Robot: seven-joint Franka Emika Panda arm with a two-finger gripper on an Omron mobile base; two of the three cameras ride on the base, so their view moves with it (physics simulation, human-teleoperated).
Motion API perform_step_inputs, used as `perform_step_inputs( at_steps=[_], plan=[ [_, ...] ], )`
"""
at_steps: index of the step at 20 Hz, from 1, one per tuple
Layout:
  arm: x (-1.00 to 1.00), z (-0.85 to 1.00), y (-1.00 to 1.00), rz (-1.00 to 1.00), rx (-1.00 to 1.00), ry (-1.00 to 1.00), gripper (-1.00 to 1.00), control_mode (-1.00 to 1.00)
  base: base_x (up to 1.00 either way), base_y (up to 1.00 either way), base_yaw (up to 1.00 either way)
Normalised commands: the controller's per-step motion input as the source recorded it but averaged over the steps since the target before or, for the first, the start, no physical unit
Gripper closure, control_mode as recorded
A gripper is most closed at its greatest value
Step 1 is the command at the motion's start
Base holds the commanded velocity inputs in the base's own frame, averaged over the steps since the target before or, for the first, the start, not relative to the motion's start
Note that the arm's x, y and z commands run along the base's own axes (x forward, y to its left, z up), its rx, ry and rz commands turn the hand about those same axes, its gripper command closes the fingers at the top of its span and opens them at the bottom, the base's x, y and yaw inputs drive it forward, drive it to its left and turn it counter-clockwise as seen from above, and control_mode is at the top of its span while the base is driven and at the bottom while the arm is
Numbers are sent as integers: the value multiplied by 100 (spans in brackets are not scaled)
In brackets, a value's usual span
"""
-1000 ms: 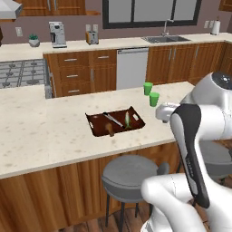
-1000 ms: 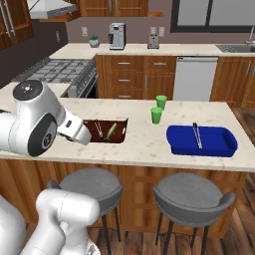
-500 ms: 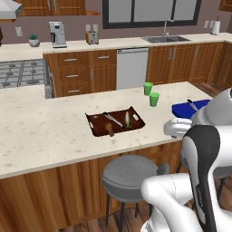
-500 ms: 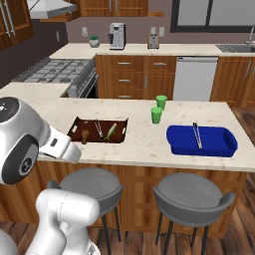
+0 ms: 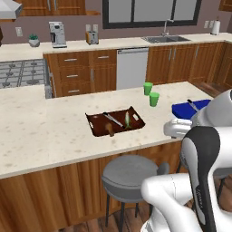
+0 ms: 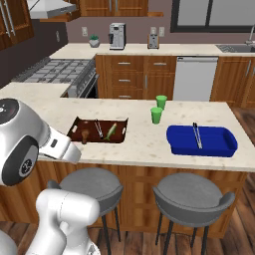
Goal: Gather the sweet potato and mushroom from the fridge and place them on a tray on the dining counter. Then gather the chicken drumstick and fish from the fridge and place them on the other tray.
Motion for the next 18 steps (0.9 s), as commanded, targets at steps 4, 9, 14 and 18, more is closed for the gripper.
perform_step_inputs(
  at_steps=[4,9,14,18],
  plan=[
    [0,0,0,0,0,0,-100,100,-66,-5,-6],
    [0,0,0,0,0,0,-100,100,-73,-30,-21],
    [0,0,0,0,0,0,-100,100,-21,-46,-44],
    [0,0,0,0,0,0,-100,100,0,-39,-57]
  ],
)
